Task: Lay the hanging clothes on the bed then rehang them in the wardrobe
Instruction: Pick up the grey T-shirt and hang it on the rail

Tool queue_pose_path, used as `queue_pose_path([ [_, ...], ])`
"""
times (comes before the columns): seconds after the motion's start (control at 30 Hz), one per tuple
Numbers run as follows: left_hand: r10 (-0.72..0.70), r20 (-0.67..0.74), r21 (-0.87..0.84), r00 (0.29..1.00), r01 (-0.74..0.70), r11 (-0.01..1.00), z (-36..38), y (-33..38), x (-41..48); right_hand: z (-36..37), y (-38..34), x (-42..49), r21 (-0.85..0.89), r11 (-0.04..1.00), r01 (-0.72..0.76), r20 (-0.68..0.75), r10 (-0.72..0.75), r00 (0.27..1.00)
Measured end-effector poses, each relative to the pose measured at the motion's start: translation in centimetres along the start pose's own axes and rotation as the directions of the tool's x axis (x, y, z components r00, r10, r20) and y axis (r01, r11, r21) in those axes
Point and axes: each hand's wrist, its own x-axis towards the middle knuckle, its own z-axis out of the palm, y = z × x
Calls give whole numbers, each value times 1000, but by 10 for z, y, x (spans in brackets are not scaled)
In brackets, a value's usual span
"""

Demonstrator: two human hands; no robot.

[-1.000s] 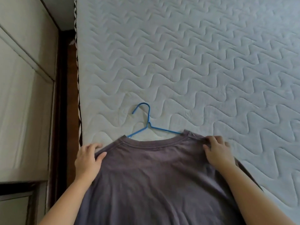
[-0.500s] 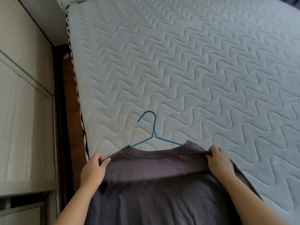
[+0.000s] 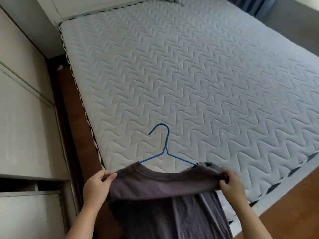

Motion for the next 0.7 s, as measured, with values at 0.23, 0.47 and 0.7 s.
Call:
queue_pose_path([
  [0.23,-10,-3,-128,1000,10,992,-31,-11,-109,-47,62,-74,-32,994,101,30,-100,995],
  [0.47,47,-189,-132,981,-73,989,-58,0,-229,-62,85,-104,-101,950,297,109,-286,952],
  [0.7,34,-349,-227,936,-120,967,-110,-7,-308,-100,42,-139,-129,853,505,157,-486,860],
])
